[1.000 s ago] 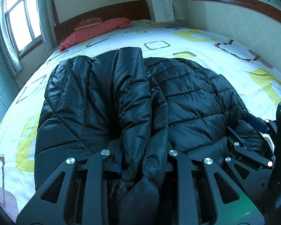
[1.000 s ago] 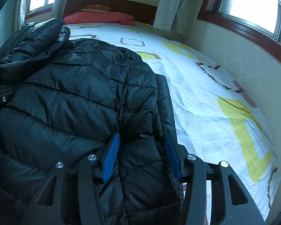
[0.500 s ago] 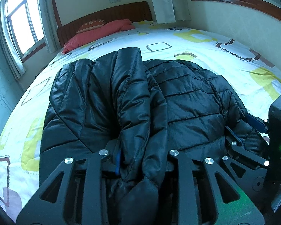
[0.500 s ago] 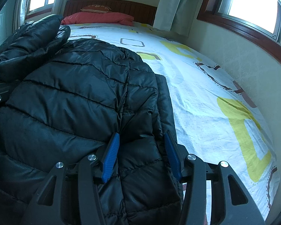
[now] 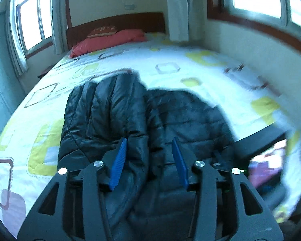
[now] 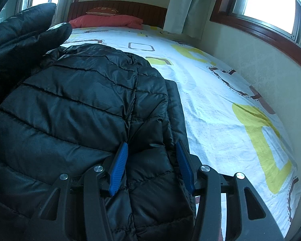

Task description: Fold large clothes

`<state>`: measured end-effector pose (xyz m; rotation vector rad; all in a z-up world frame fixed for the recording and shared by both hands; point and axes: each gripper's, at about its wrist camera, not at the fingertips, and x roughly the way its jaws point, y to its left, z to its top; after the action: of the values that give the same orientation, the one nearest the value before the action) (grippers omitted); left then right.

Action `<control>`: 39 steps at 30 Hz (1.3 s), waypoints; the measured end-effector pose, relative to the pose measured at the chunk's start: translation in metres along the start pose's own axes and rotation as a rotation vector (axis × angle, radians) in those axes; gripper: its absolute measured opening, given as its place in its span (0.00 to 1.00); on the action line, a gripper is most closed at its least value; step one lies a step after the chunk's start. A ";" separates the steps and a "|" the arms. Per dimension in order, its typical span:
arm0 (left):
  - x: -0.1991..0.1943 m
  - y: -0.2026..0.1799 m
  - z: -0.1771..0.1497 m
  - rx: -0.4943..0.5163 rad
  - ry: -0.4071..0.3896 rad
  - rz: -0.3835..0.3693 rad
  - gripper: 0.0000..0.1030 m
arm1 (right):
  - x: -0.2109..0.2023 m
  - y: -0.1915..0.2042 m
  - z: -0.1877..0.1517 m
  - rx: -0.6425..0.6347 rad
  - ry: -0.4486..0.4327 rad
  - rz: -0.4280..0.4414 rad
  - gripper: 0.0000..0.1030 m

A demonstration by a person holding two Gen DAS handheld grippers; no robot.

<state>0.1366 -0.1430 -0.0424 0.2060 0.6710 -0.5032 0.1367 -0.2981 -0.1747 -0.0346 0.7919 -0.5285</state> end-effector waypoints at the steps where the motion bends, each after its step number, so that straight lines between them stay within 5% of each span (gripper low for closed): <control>1: -0.015 0.007 0.002 -0.022 -0.032 -0.025 0.50 | 0.000 0.000 0.000 0.001 0.000 0.001 0.48; 5: -0.058 0.053 0.011 -0.131 -0.152 -0.022 0.53 | 0.000 -0.001 0.000 0.000 -0.001 -0.002 0.49; 7: -0.059 0.091 0.005 -0.225 -0.188 0.044 0.52 | -0.001 -0.001 0.000 -0.001 -0.001 -0.003 0.49; 8: -0.047 0.110 0.000 -0.270 -0.152 0.081 0.52 | -0.001 -0.001 0.000 -0.001 -0.002 -0.004 0.49; 11: 0.020 0.159 -0.034 -0.468 0.103 -0.067 0.27 | -0.001 0.001 0.001 -0.009 -0.003 -0.014 0.49; 14: 0.030 0.143 -0.041 -0.397 0.085 -0.067 0.23 | -0.002 0.003 0.001 -0.015 -0.003 -0.022 0.49; 18: 0.053 0.098 -0.038 -0.276 0.123 -0.163 0.18 | -0.002 0.005 0.001 -0.019 -0.001 -0.030 0.49; 23: 0.080 0.072 -0.051 -0.178 0.120 -0.141 0.16 | -0.002 0.008 0.001 -0.021 0.004 -0.034 0.49; 39: 0.082 0.069 -0.060 -0.149 0.086 -0.153 0.16 | -0.021 -0.005 0.024 -0.006 0.040 -0.047 0.49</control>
<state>0.1940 -0.0945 -0.1390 0.0363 0.8089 -0.5908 0.1387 -0.2965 -0.1426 -0.0483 0.8331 -0.5722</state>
